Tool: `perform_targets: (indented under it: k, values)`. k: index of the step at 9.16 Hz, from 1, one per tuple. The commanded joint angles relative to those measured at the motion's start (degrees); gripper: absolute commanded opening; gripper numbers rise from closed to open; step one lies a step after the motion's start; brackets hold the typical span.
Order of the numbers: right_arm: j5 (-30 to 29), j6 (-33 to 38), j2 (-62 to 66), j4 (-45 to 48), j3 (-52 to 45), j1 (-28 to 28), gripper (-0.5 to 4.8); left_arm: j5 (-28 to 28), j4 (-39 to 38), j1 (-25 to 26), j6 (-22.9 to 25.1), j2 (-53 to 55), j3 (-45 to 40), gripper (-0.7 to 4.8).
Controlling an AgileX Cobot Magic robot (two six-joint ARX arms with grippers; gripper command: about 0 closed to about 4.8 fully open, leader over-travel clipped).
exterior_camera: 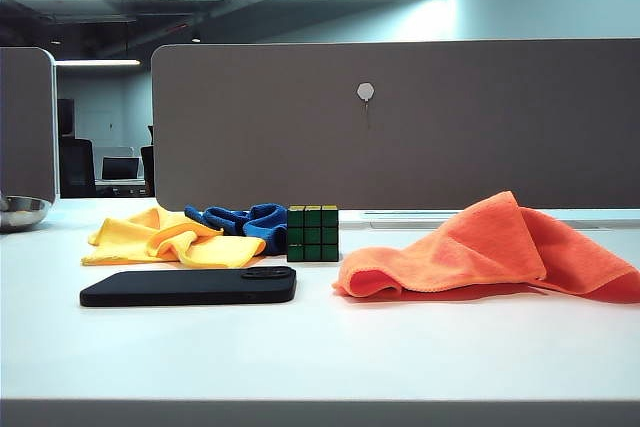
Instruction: Pick up a rag that is the same color as the top surface of the Rubik's Cube and cover the cube with it.
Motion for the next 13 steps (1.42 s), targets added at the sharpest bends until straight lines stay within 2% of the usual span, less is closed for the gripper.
perform_targets:
  k: [1,4,6,8,9,10,11,13]
  values:
    - [-5.9,0.0,0.5,-9.0,6.8,0.0,-0.01,7.7,-6.5,-0.1,0.2,0.1,4.0,-0.05]
    - [-10.5,-3.1,7.0,-18.9,17.2,0.0,-0.01,11.9,-8.6,-0.1,-0.7,0.1,5.3,-0.05]
    - [-22.3,-3.3,23.8,-30.7,31.7,0.6,-0.01,13.4,-9.2,-0.1,-2.0,0.1,5.3,-0.05]
    - [-22.0,-5.3,28.5,-34.0,34.2,4.2,-0.01,13.5,-9.1,-0.1,-3.1,0.4,5.3,-0.05]
    - [-19.4,-7.1,32.2,-35.3,34.8,9.6,-0.01,15.4,-8.9,-0.1,-3.5,1.3,5.7,-0.05]
    - [-3.0,-7.4,39.3,-27.3,34.8,25.1,-0.01,15.3,-9.1,0.0,-2.8,9.2,12.5,-0.05]
    - [-0.5,-7.5,41.2,-23.8,34.8,26.6,-0.01,15.3,-9.2,0.0,-1.2,12.5,14.9,-0.05]
    - [0.4,-7.4,44.2,-18.7,34.8,27.1,-0.01,12.5,-9.0,0.0,-0.1,17.9,18.2,-0.05]
